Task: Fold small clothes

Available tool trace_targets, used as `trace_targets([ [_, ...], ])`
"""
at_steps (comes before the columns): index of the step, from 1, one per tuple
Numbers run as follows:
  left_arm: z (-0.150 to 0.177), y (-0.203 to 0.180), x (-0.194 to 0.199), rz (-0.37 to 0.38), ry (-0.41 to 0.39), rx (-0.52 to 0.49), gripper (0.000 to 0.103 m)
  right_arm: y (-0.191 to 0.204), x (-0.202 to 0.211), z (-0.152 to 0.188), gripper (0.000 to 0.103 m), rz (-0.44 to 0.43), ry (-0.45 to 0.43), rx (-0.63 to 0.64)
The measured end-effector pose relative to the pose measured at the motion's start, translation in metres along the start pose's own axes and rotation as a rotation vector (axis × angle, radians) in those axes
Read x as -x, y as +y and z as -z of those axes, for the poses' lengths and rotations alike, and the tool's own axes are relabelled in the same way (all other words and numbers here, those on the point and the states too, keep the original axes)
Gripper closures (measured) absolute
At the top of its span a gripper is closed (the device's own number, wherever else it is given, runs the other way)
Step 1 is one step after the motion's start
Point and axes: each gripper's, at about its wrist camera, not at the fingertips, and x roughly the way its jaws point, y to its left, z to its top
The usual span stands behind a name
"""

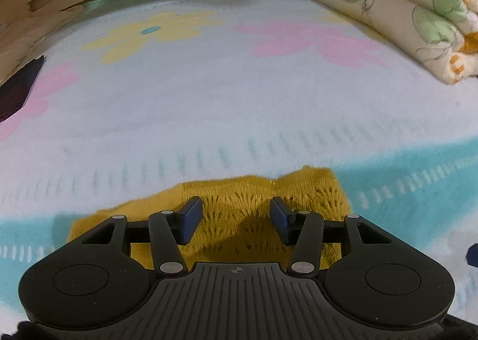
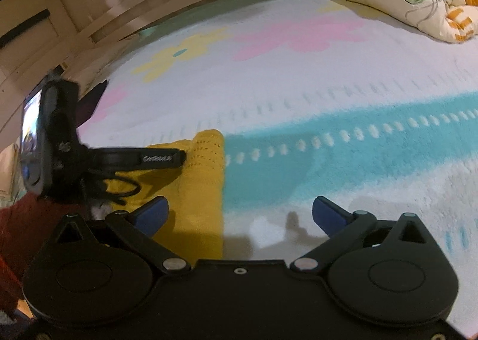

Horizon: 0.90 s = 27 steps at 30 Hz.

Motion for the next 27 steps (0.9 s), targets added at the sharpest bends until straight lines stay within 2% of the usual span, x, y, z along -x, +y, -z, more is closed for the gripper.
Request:
trace_targets([
  [5, 0.007, 0.031, 0.043, -0.016, -0.118, 0.13, 0.053, 0.012, 0.009, -0.004, 0.0, -0.016, -0.021, 0.033],
  [10, 0.037, 0.059, 0.096, -0.075, -0.187, 0.196, 0.049, 0.027, 0.019, -0.008, 0.0, -0.027, -0.058, 0.078],
  [12, 0.051, 0.067, 0.112, -0.1, -0.191, 0.215, 0.044, 0.032, 0.023, -0.008, 0.0, -0.041, -0.067, 0.098],
  [15, 0.074, 0.075, 0.134, -0.128, -0.194, 0.246, 0.044, 0.046, 0.029, -0.006, 0.0, -0.053, -0.075, 0.138],
  [19, 0.094, 0.083, 0.157, -0.147, -0.191, 0.28, 0.044, 0.063, 0.033, -0.001, 0.0, -0.026, -0.085, 0.2],
  [27, 0.108, 0.08, 0.166, -0.127, -0.207, 0.256, 0.044, 0.08, 0.041, 0.013, 0.001, 0.031, -0.057, 0.213],
])
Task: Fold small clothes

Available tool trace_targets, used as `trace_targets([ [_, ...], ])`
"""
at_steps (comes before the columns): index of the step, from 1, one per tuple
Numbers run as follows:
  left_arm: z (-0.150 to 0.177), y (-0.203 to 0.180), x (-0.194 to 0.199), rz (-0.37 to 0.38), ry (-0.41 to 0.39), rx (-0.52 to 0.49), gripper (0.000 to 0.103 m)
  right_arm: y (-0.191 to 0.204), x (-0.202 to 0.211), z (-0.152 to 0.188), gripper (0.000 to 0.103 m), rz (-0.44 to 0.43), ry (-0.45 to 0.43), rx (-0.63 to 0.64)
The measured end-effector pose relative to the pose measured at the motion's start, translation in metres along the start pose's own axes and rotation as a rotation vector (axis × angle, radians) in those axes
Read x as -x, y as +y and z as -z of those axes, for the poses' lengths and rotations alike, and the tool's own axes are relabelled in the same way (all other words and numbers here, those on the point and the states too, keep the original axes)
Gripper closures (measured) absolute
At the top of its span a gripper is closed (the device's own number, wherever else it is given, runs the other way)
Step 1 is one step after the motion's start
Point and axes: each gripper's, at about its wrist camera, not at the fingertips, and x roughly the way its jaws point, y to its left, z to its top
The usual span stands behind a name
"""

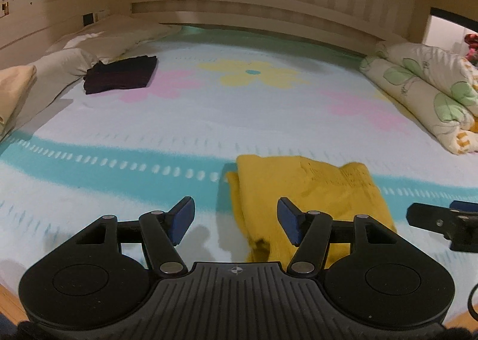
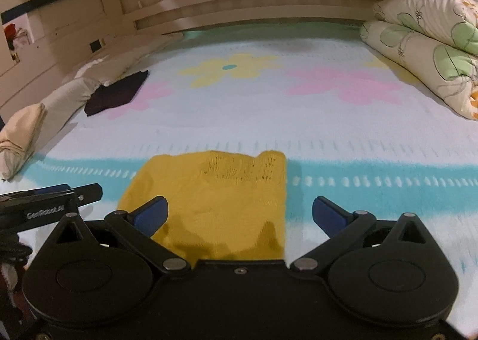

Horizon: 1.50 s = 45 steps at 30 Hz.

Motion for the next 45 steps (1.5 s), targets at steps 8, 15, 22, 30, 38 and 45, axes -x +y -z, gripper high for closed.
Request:
trace_targets([
  [8, 0.019, -0.008, 0.014, 0.033, -0.012, -0.025, 0.044, -0.001, 0.008, 0.017, 0.001, 0.037, 0.071, -0.101],
  [15, 0.029, -0.018, 0.021, 0.051, -0.025, -0.041, 0.044, -0.003, 0.021, 0.034, 0.001, 0.028, 0.088, -0.179],
  [22, 0.04, -0.027, 0.028, 0.05, -0.05, -0.087, 0.044, 0.008, 0.035, 0.05, 0.001, 0.048, 0.045, -0.119],
  [30, 0.051, -0.038, 0.039, -0.065, -0.093, -0.137, 0.044, 0.022, 0.049, 0.064, 0.001, 0.092, -0.023, -0.021],
  [38, 0.054, -0.029, 0.04, -0.13, -0.031, -0.091, 0.044, 0.023, 0.053, 0.07, 0.001, 0.083, -0.044, -0.038],
  [45, 0.063, -0.028, 0.042, -0.121, 0.033, -0.152, 0.044, 0.018, 0.049, 0.072, 0.001, 0.143, -0.035, -0.077],
])
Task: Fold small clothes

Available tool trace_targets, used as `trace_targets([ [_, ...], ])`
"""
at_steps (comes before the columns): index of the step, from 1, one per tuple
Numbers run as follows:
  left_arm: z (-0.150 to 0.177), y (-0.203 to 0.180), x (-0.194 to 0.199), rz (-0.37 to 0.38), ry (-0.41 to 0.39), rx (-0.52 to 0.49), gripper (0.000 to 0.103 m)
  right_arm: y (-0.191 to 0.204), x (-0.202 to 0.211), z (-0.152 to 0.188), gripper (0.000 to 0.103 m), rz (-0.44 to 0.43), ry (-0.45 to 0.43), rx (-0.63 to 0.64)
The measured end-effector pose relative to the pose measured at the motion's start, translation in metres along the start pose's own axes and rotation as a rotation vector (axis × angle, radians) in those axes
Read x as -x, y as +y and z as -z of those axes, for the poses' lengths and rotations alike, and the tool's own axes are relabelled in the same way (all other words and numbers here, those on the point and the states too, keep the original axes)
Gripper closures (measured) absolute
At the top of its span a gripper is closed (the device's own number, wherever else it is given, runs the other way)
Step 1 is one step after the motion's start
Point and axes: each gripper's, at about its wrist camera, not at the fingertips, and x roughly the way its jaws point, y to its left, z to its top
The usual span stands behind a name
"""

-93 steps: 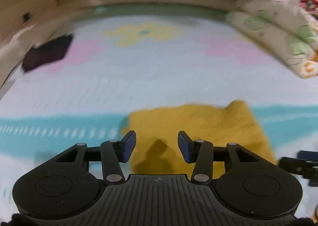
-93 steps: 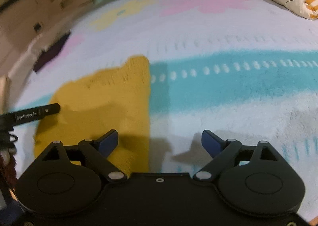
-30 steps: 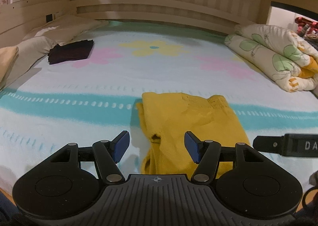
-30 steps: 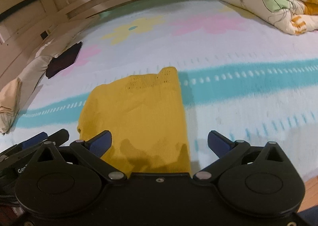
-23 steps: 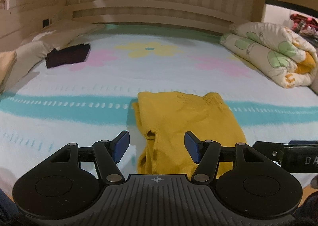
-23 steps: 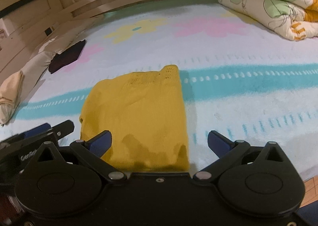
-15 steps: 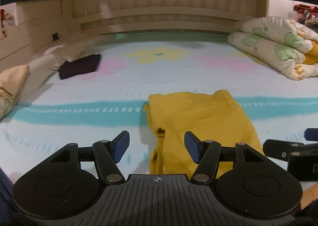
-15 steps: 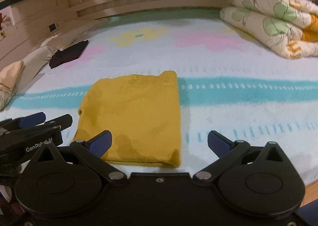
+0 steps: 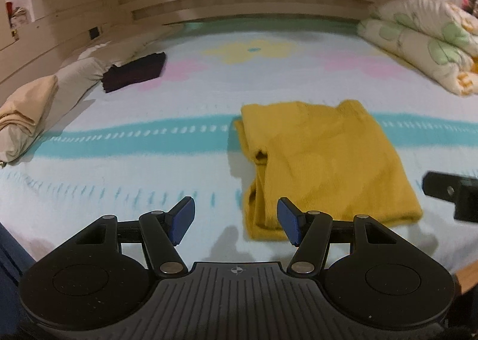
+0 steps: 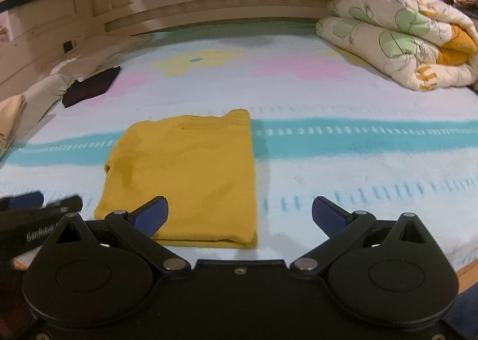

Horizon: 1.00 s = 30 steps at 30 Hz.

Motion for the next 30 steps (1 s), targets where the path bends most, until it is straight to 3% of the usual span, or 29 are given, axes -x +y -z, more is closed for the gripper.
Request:
trace_targets([
  [12, 0.003, 0.007, 0.002, 0.045, 0.028, 0.062, 0.044, 0.002, -0.011, 0.008, 0.001, -0.01, 0.056, -0.018],
  [30, 0.006, -0.002, -0.004, 0.07, 0.055, 0.052, 0.044, 0.004, -0.02, 0.008, 0.001, -0.006, 0.084, -0.042],
])
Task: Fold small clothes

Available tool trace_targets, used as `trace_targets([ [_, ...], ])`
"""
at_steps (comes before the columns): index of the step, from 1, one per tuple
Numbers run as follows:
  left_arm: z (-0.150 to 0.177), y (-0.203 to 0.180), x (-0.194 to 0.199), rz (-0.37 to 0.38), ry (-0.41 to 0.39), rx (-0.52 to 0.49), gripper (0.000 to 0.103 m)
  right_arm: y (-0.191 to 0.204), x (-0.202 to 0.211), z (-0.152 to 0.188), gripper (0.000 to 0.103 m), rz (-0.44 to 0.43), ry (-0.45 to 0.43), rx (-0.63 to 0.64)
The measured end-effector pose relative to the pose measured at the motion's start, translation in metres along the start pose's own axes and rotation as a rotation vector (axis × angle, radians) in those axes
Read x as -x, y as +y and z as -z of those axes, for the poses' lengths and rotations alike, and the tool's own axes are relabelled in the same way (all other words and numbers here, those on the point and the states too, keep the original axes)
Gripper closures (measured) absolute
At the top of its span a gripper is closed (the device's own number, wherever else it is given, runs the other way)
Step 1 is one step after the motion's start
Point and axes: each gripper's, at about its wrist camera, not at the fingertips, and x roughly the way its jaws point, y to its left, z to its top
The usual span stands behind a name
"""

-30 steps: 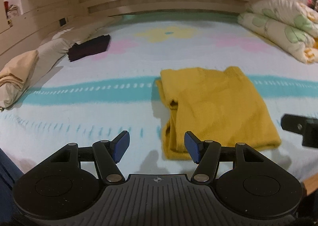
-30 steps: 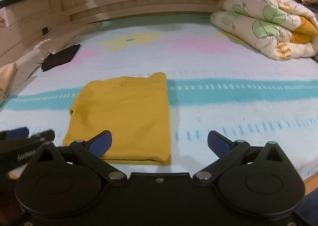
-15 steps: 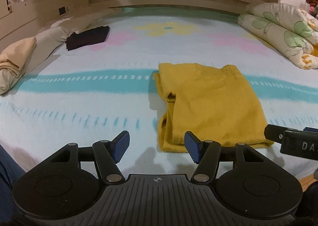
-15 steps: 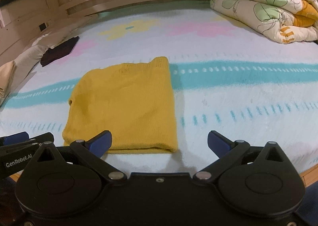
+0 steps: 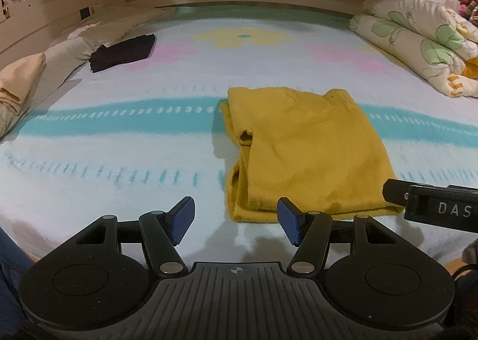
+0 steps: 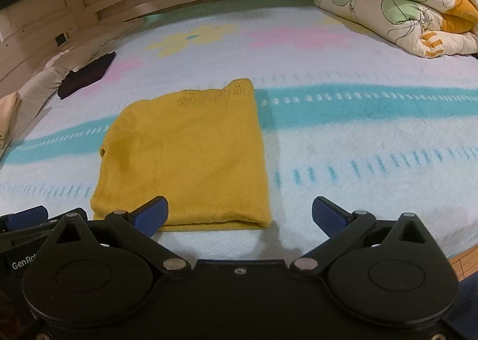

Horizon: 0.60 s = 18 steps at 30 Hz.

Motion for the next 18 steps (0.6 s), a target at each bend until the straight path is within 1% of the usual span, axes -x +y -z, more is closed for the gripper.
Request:
trace_targets([
  [13, 0.0017, -0.0026, -0.0054, 0.008, 0.02, -0.001, 0.044, -0.0002, -0.0047, -0.0006, 0.001, -0.014, 0.011, -0.014],
  [18, 0.0018, -0.0022, -0.0055, 0.01, 0.015, 0.002, 0.044, -0.0012, -0.0058, -0.0008, 0.001, -0.016, 0.017, -0.02],
])
